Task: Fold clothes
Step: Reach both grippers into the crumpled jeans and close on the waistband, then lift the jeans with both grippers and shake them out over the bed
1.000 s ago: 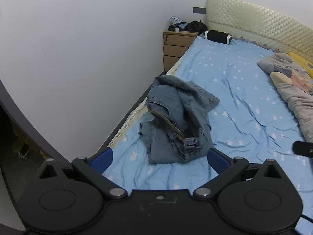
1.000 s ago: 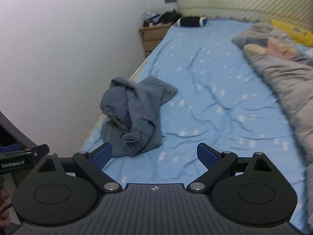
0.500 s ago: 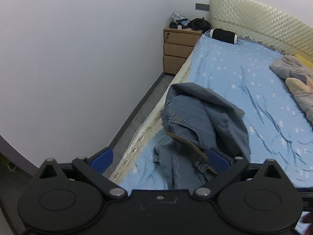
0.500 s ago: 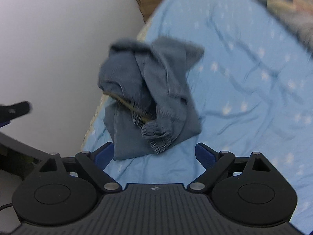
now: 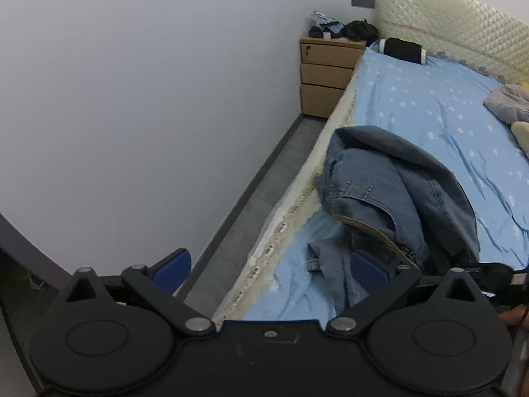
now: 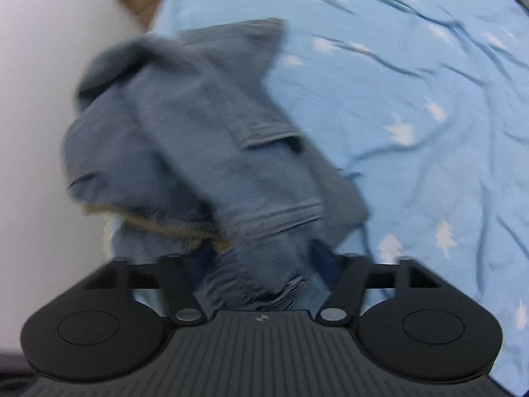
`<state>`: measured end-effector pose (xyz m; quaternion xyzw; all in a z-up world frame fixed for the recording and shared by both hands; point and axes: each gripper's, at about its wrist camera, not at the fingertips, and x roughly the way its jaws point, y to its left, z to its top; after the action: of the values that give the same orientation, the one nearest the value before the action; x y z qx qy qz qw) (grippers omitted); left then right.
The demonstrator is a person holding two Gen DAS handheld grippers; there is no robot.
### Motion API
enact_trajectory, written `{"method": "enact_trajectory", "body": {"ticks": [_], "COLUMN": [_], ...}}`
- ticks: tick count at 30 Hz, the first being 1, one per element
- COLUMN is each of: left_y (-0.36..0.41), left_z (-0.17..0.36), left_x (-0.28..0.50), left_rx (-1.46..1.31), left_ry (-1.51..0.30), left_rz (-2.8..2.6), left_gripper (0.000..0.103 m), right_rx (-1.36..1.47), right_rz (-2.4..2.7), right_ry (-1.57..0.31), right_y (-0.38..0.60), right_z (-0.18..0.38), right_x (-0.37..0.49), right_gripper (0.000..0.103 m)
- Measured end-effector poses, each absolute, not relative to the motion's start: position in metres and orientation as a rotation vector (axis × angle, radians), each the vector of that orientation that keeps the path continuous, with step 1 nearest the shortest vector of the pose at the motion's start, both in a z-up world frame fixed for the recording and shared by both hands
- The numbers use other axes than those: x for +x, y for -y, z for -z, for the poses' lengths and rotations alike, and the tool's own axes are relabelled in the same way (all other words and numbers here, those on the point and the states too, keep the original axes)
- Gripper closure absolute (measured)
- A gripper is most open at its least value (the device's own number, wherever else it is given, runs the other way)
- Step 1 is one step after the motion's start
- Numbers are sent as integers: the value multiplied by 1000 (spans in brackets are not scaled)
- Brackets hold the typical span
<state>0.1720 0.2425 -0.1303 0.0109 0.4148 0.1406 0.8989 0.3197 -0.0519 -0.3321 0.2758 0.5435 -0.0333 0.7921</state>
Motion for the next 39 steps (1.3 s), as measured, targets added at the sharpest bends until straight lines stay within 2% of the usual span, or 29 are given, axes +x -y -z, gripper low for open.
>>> {"method": "enact_trajectory", "body": {"ticks": [3,6,16,20,25,27,30,34,38,39], "left_y": [-246,-245,-218,-207,-217,-223,-227,-224,-213,-212], "left_z": [127,131,193,233,287,302,311,327,332,330], "left_x": [166,169,212,240,273,282,292,306,313,313], "left_rx": [-15,-65,-160,-206,-417,-510,-540,-580,-546,-540], "left_ry": [-848,-859,-937,-968,-1003,-989,-944,-972,-976,-971], "left_rz": [-298,-250,-144,-74,-6,21,61,153,211,198], "left_gripper": [0,2,7,9,12,20,21,25,42,52], "right_rx": [640,637,760,739,708,692,679,674,645,636], "right_rz": [89,56,-23,-68,-103,-109,-107,-102,-125,-132], "right_ry": [-1160,-1137,-1078,-1084,-1087,-1094,-1107,-1121,-1133,-1135], "right_y": [71,87,157,158,164,168,175,184,187,187], "right_z": [320,298,215,198,192,193,197,201,199,198], "right_x": [317,314,328,346,364,370,375,379,379,379], "right_gripper": [65,70,75,75,75,75,75,75,75,75]}}
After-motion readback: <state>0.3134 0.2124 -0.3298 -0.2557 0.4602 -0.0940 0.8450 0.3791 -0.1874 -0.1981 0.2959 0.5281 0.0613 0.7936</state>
